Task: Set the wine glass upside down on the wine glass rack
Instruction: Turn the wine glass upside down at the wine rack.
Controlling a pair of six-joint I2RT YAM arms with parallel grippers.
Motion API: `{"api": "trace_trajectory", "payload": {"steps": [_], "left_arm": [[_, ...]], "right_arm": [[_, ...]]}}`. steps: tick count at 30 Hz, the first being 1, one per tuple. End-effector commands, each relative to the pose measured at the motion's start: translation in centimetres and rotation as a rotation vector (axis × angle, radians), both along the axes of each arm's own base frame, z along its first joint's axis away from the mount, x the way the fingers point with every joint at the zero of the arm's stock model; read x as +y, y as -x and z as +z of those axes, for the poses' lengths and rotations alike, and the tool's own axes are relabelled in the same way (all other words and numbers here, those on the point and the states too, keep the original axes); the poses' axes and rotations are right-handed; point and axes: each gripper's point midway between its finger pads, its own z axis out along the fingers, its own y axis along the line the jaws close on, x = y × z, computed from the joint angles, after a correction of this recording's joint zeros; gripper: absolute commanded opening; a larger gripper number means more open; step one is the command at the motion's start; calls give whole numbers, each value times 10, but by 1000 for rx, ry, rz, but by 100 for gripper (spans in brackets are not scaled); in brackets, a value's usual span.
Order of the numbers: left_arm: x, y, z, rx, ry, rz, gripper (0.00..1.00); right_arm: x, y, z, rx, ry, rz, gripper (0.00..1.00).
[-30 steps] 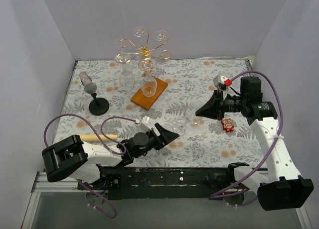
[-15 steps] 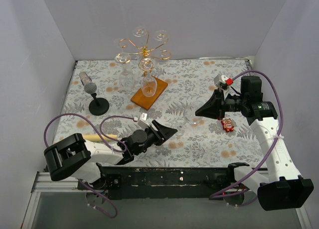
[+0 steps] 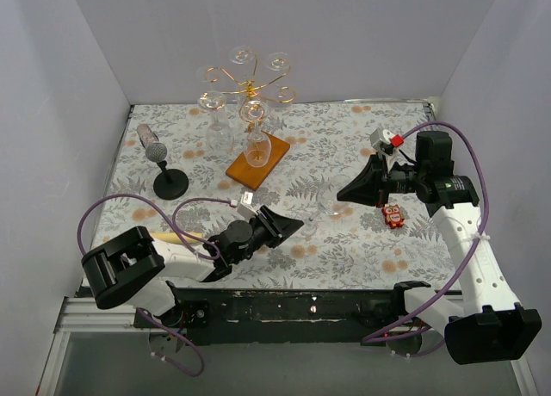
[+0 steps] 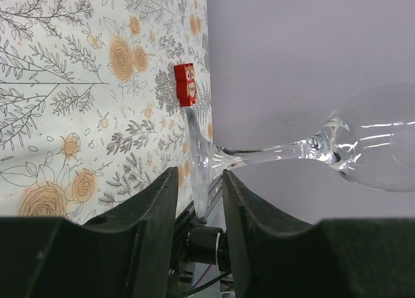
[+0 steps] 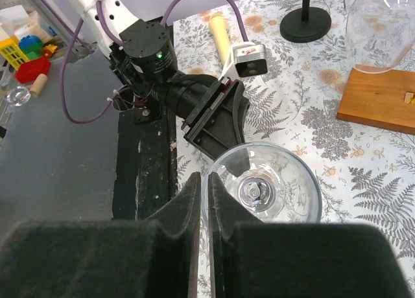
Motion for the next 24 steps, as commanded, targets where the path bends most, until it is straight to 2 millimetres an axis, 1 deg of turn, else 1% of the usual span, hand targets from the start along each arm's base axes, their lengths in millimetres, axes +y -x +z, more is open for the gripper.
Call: {"api": "trace_trajectory", "payload": {"steps": [1,3,6,8,9,10,15,19,24], "left_arm": [[-3,-5,22,-12,79,0,31],[-4,-5,23,-13,83,-6,28],[-6,-3,23,-13,87,-23,22],[-7,-2,23,-10,87,-38,11],[-8,-1,21,-7,83,-44,2],[-8,0,20,-4,81,-51,0],[0,-1,20,6,88,-33,0],[10,-4,21,9,81,7,0],[22,-6,20,10,70,49,0]], "right_arm": [[1,9,14,-64,-47,49,1],[1,9,14,-59,-47,50,1],[1,8,14,-56,-47,48,1],[1,9,13,-53,-48,50,1],[1,10,13,-53,-49,51,1],[1,10,12,-52,-49,52,1],[1,9,8,-45,-43,44,2],[1,8,4,-38,-37,38,10],[0,7,0,-34,-29,27,24]]}}
